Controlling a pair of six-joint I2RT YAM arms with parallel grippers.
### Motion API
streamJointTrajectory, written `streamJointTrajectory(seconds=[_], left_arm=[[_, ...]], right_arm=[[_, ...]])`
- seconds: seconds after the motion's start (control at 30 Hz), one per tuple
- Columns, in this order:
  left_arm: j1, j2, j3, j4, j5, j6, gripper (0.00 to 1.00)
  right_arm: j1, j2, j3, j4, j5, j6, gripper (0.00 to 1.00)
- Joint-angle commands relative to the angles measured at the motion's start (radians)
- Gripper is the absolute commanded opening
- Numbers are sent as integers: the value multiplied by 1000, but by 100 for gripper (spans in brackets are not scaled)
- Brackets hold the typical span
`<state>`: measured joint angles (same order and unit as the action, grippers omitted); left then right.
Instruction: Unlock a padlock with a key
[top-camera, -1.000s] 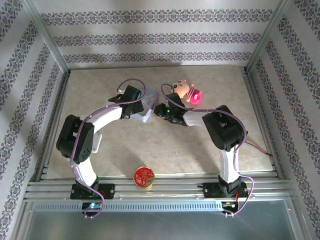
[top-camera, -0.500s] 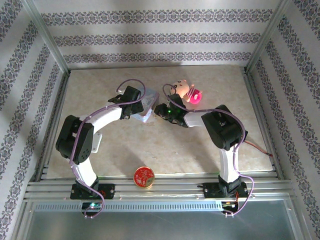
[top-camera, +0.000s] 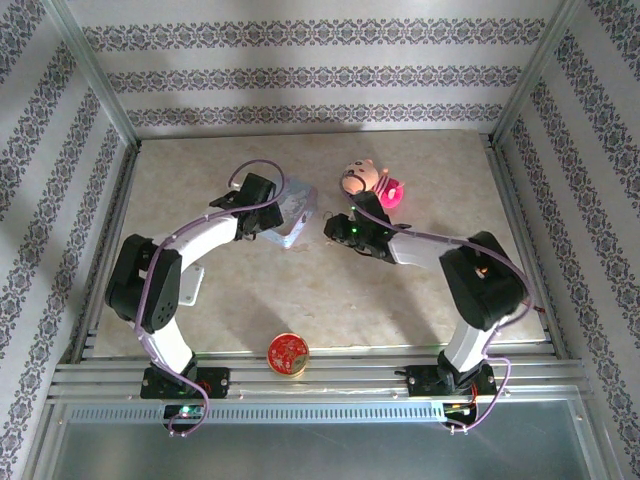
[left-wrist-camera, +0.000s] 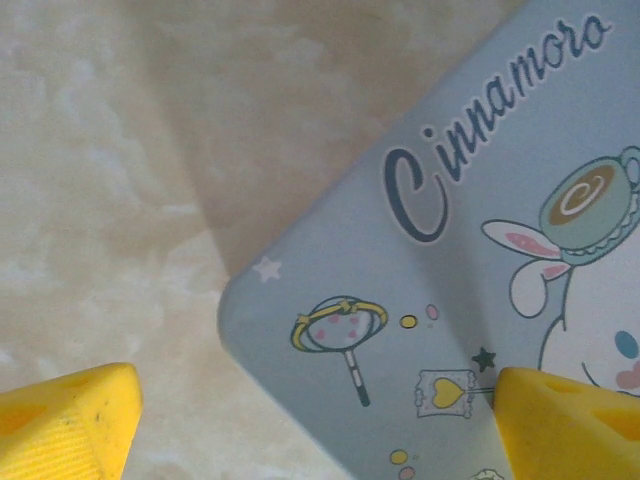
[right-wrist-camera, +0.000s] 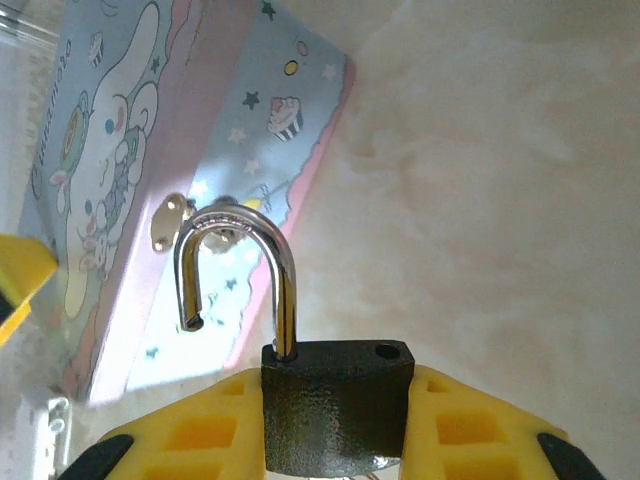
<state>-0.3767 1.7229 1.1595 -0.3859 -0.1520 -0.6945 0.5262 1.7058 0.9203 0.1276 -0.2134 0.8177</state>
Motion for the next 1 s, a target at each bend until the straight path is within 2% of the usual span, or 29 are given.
streamJointTrajectory(seconds=[0.0,0.07,0.23,0.37,0.67,0.8,0.83,0.93,0.97], left_arm=[[26,-37,-30,-52,22,20,95],[26,-53,-31,-56,32,25,100],[27,-110,-51,-36,68,12,99],[27,-150,-66,-25,87,3,99],[29,-248,-125,-2,83,-17,99],[34,-261,-144,6,99,-42,99],[35,-261,-148,11,108,-53,99],[36,-268,-160,5,99,-103,99],[36,-273,-164,6,96,-112,99]], right_arm=[[10,-102,-26,-253,95,-126,3],[14,-147,-34,-370,134,-168,3],[5,-209,-40,-594,179,-254,7],[-13,-188,-21,-658,174,-311,10],[-25,-20,97,-691,156,-434,16],[-28,46,142,-702,155,-457,26],[-28,55,147,-703,162,-457,31],[-28,46,152,-706,167,-456,52],[-28,36,152,-706,167,-456,55]])
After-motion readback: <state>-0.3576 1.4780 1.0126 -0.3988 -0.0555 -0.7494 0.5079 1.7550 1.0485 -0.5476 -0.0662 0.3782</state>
